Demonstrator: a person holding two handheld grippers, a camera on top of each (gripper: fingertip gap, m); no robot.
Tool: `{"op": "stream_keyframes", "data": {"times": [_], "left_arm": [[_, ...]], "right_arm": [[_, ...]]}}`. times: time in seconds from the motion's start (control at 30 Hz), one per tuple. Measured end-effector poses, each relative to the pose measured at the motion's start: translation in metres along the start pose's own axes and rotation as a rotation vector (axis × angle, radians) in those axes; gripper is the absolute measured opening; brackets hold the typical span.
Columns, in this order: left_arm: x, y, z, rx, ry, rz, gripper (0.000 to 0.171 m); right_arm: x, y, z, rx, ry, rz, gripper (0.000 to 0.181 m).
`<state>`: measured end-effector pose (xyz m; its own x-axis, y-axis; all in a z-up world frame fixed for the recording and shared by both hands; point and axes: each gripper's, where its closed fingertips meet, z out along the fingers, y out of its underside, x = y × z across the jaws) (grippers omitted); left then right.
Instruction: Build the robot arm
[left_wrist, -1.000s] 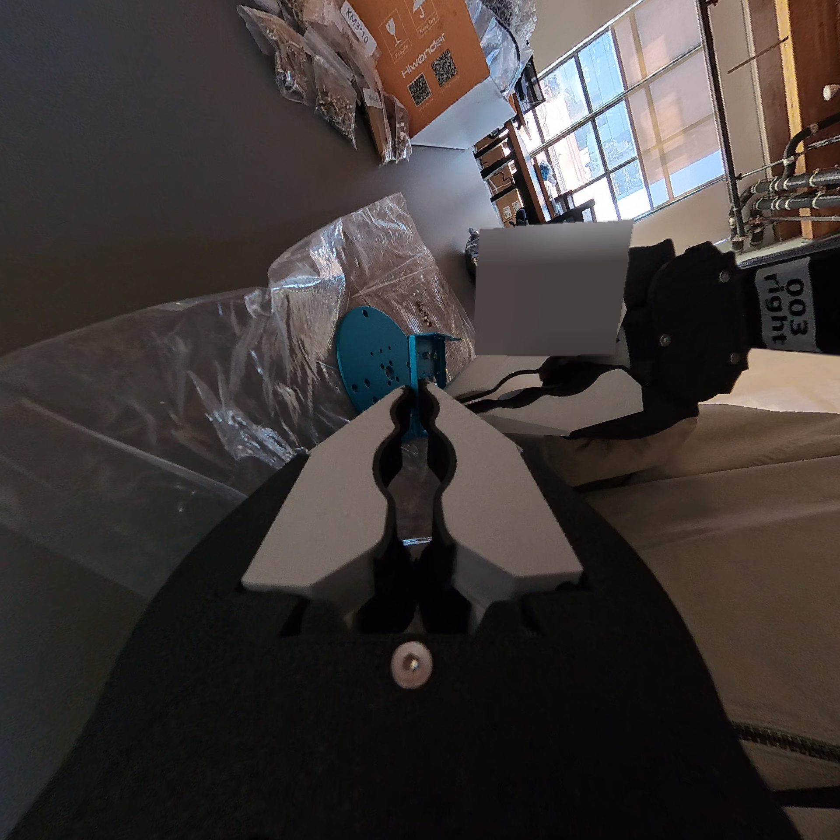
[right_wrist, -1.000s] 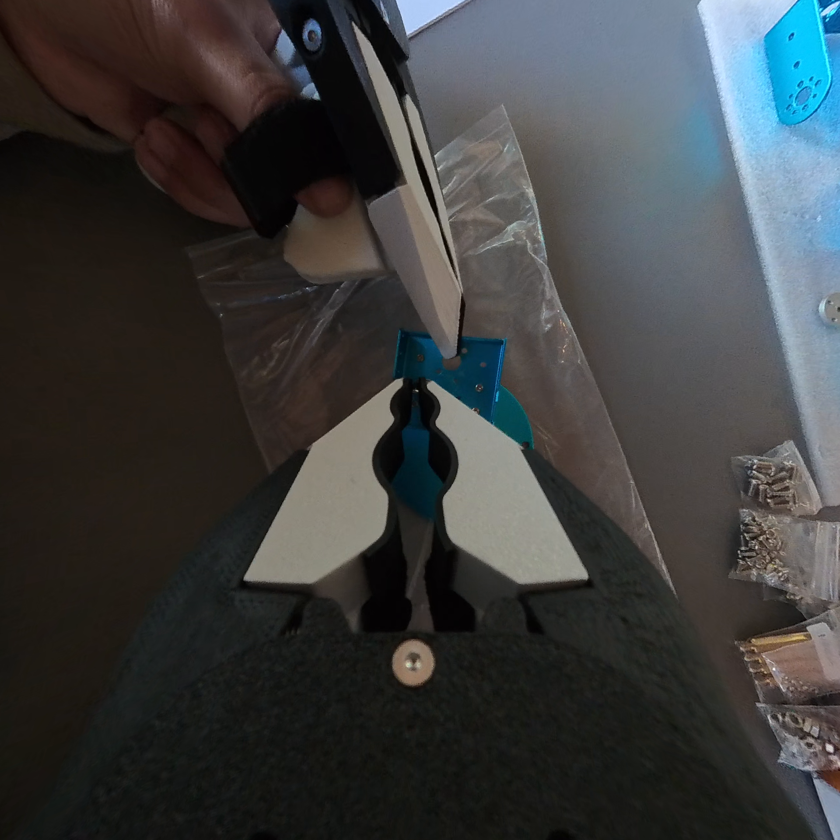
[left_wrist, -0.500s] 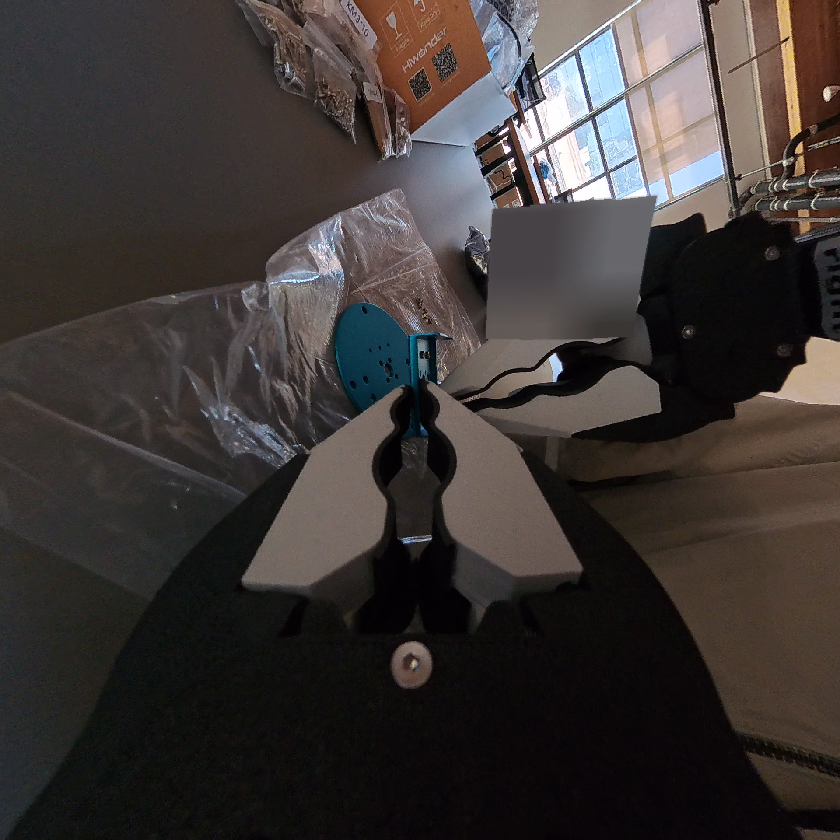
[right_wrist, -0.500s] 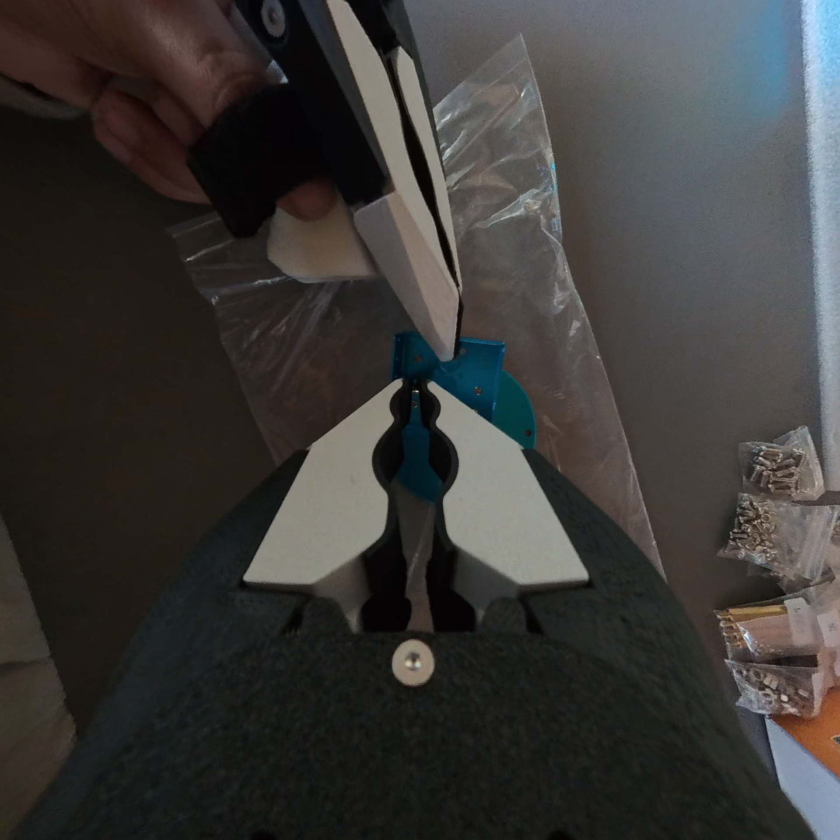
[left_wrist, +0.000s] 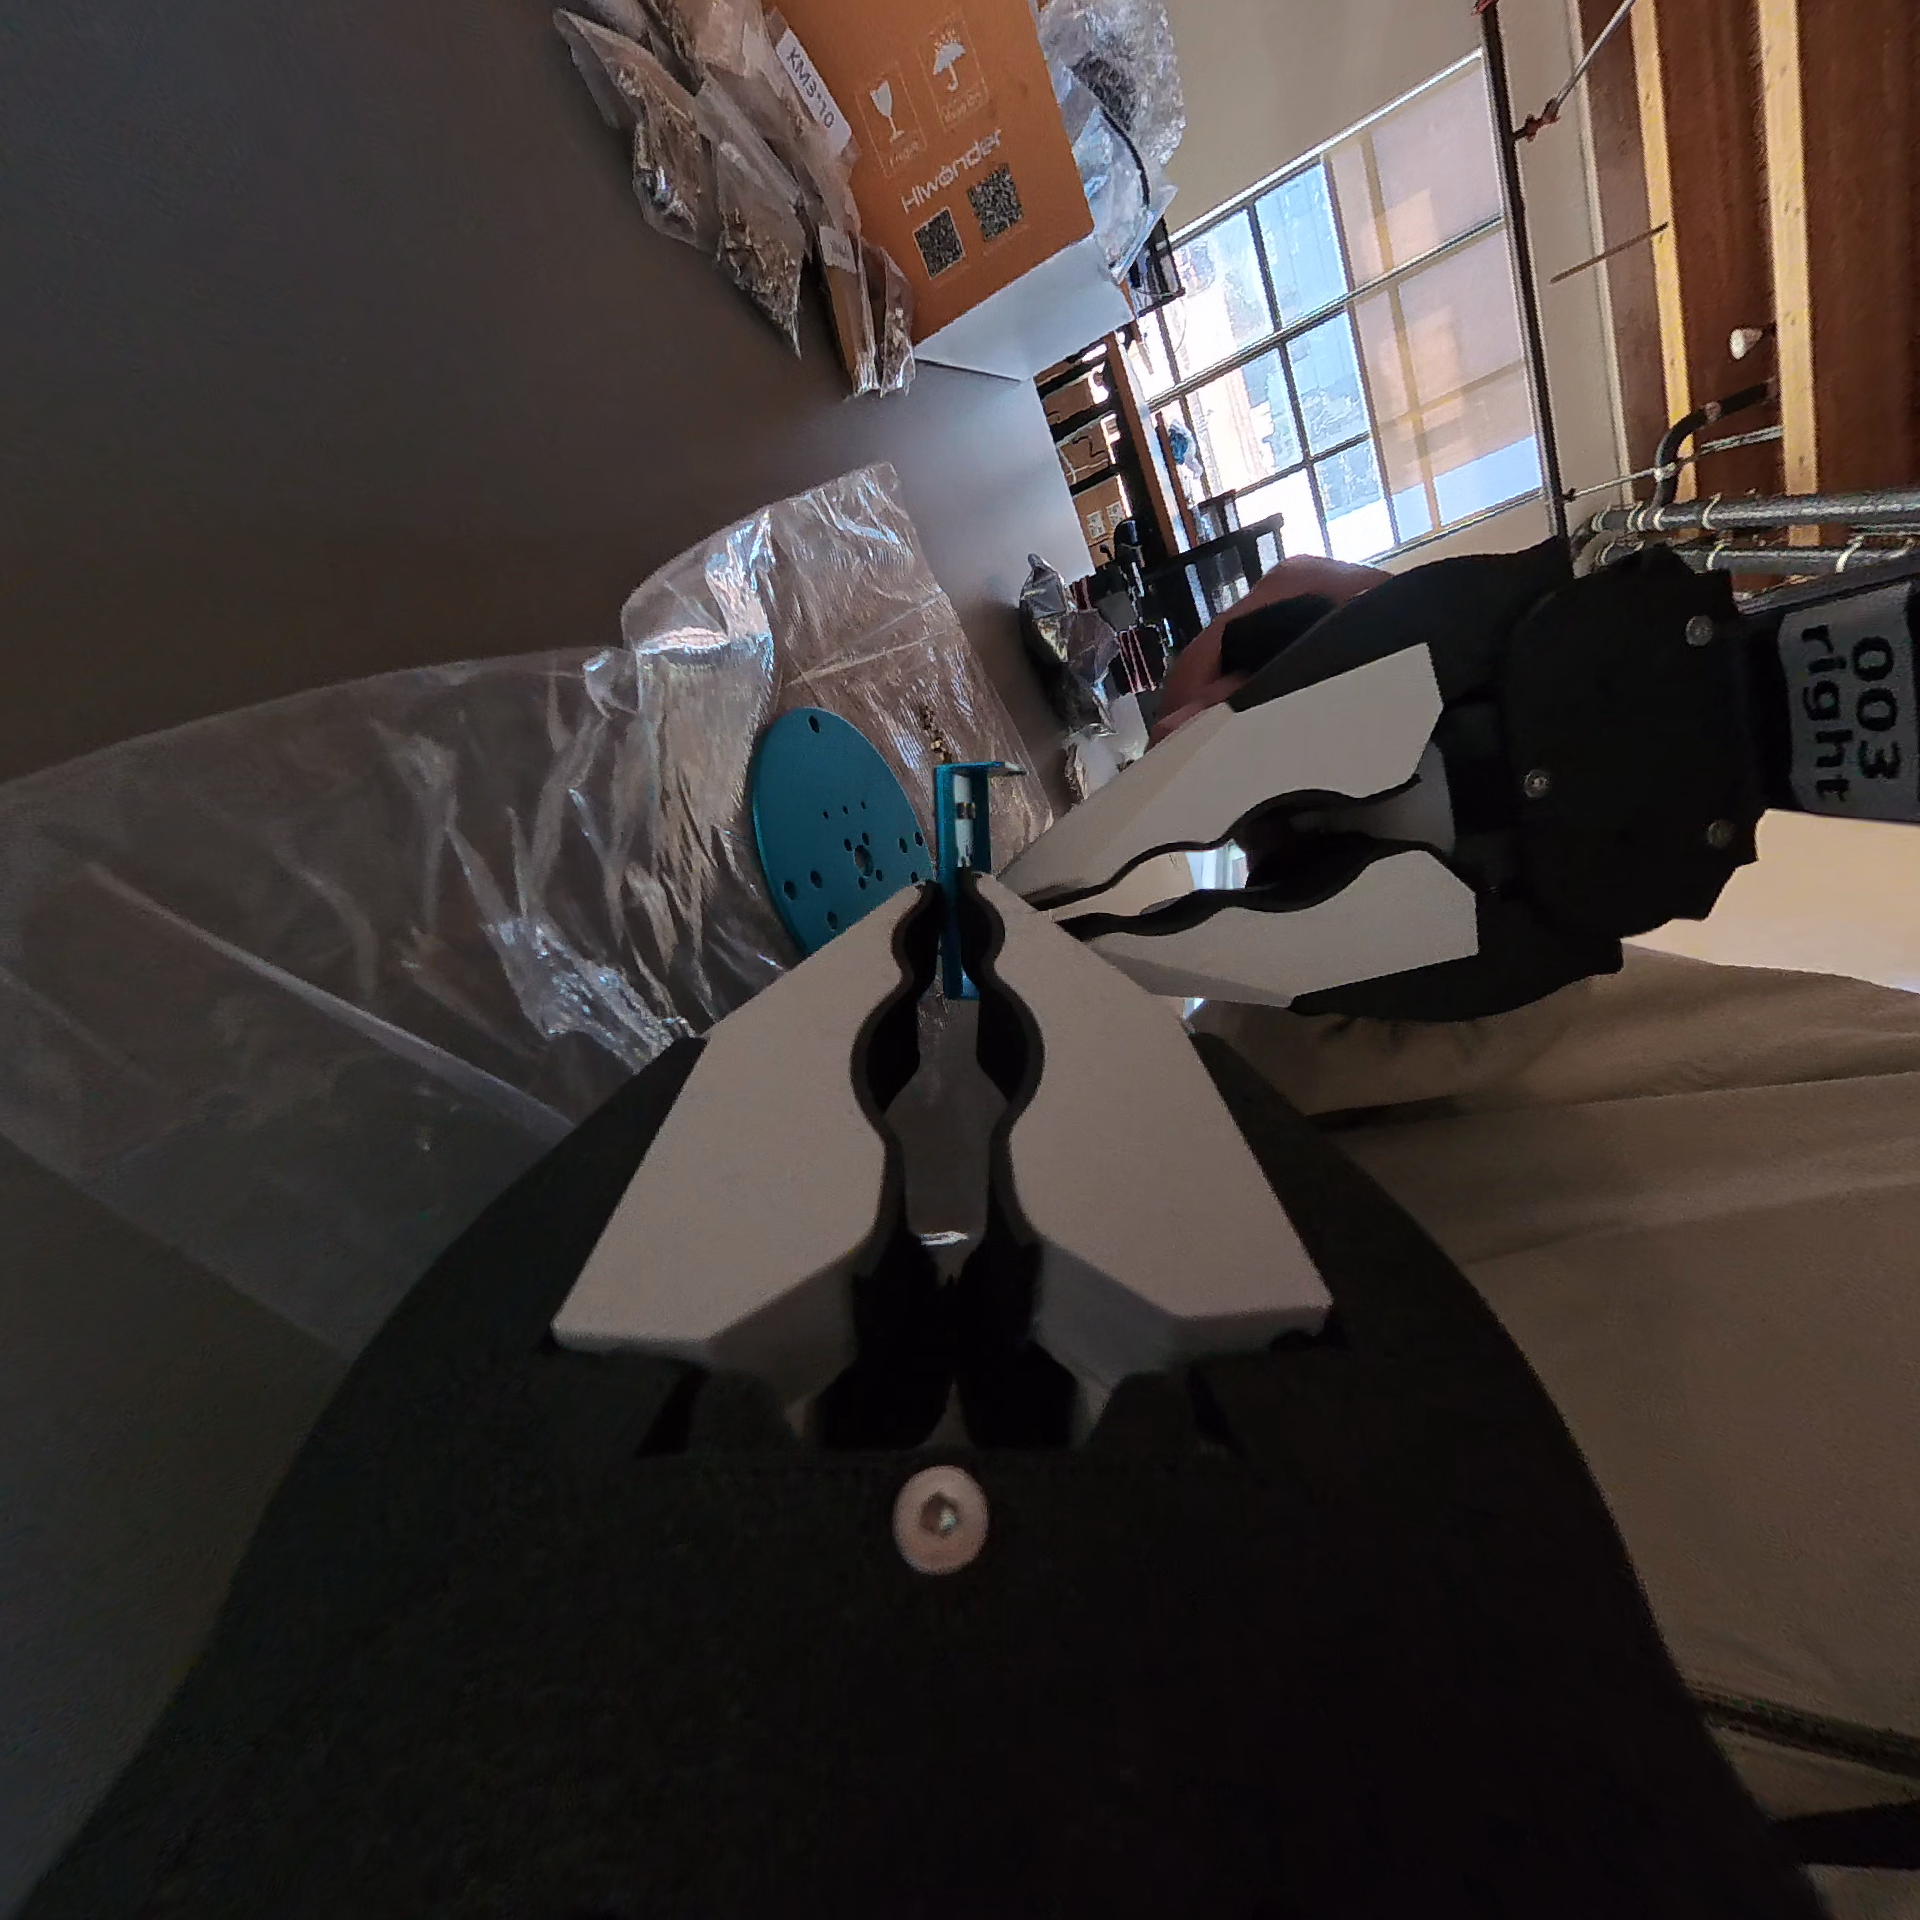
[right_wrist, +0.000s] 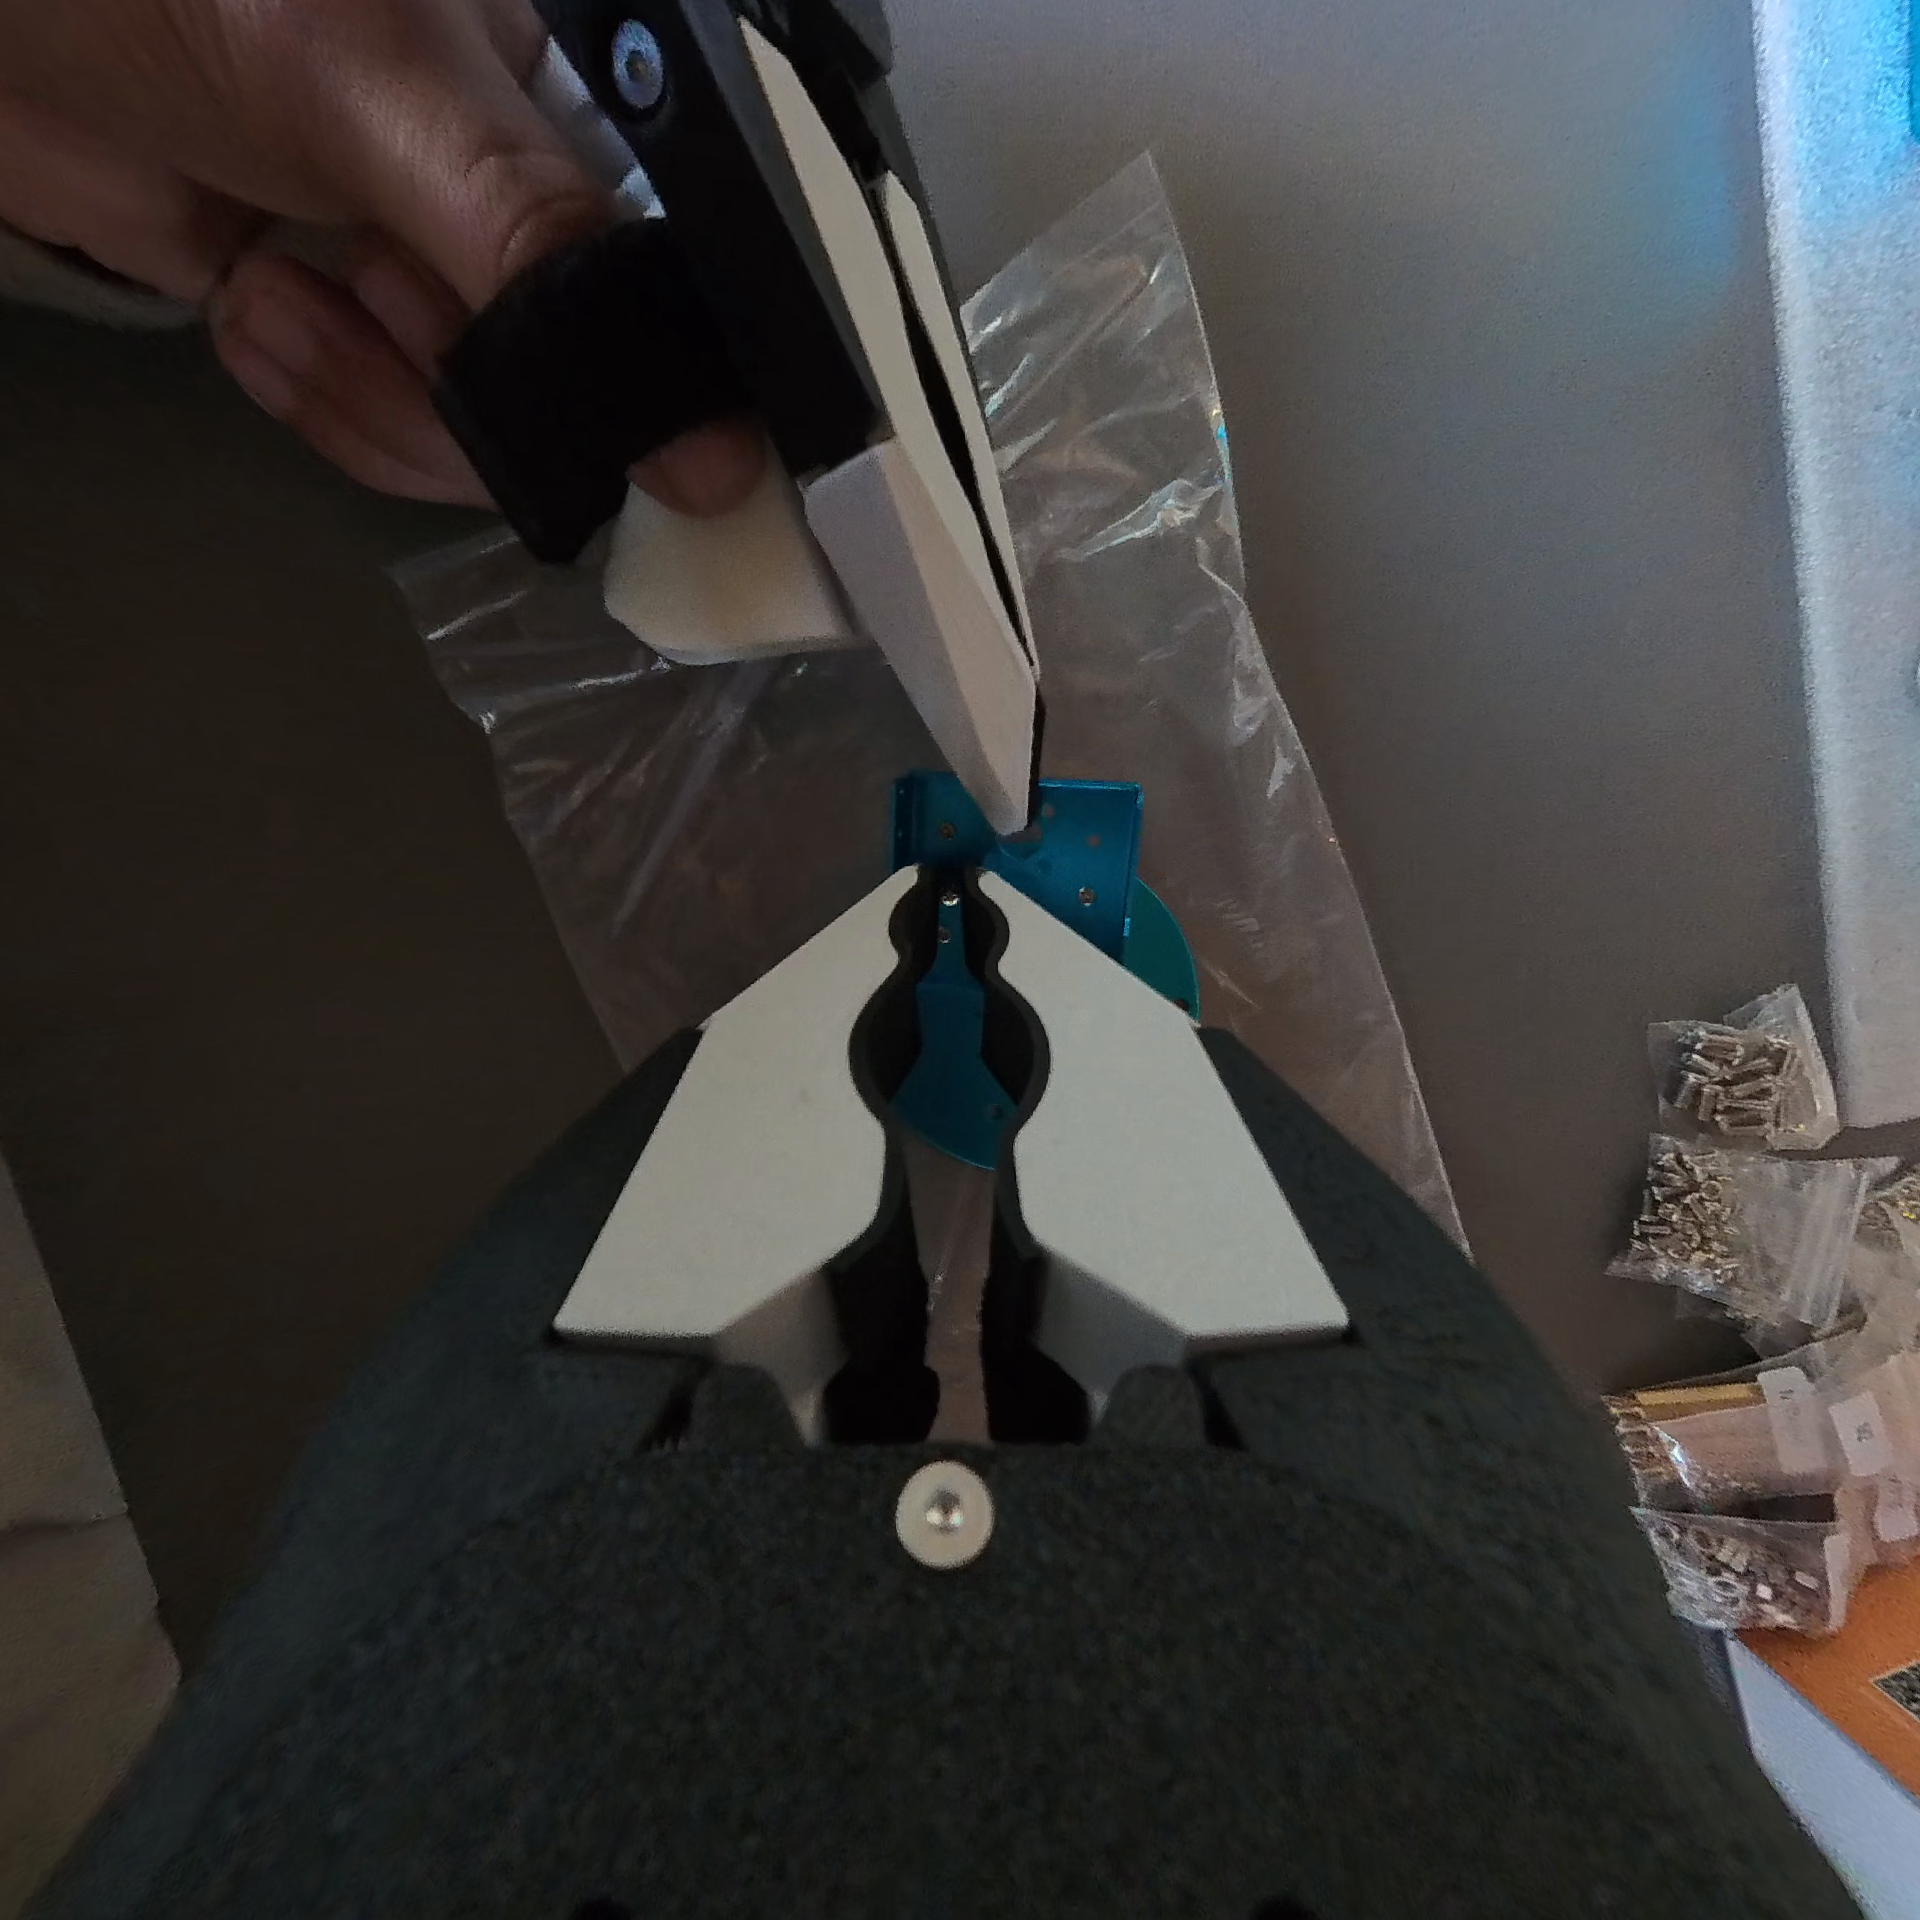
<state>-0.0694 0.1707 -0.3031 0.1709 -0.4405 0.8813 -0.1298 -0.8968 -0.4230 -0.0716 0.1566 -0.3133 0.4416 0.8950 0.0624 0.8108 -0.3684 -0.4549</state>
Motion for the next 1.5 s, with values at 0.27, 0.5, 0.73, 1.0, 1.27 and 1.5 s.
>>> {"op": "stream_keyframes", "data": {"times": [0.27,0.5,0.73,1.0,1.27,1.5], "left_arm": [[0.002,-0.002,-0.001,0.007,0.025,-0.021,0.001],[0.001,-0.002,-0.001,0.007,0.022,-0.019,0.001],[0.001,-0.002,-0.001,0.009,0.019,-0.019,0.002],[0.001,-0.002,-0.001,0.008,0.02,-0.017,0.001],[0.001,-0.002,-0.001,0.01,0.022,-0.017,0.002],[0.002,-0.003,-0.003,0.015,0.035,-0.032,0.001]], "right_arm": [[0.004,-0.001,-0.006,0.043,0.023,-0.011,0.012],[0.005,-0.002,-0.004,0.057,0.032,-0.013,0.011],[0.006,-0.004,-0.003,0.056,0.048,-0.032,0.011],[0.005,-0.004,-0.005,0.069,0.027,-0.01,0.013],[0.005,-0.005,-0.009,0.089,0.006,0.009,0.014],[-0.007,-0.016,-0.038,0.32,-0.079,0.007,0.021]]}}
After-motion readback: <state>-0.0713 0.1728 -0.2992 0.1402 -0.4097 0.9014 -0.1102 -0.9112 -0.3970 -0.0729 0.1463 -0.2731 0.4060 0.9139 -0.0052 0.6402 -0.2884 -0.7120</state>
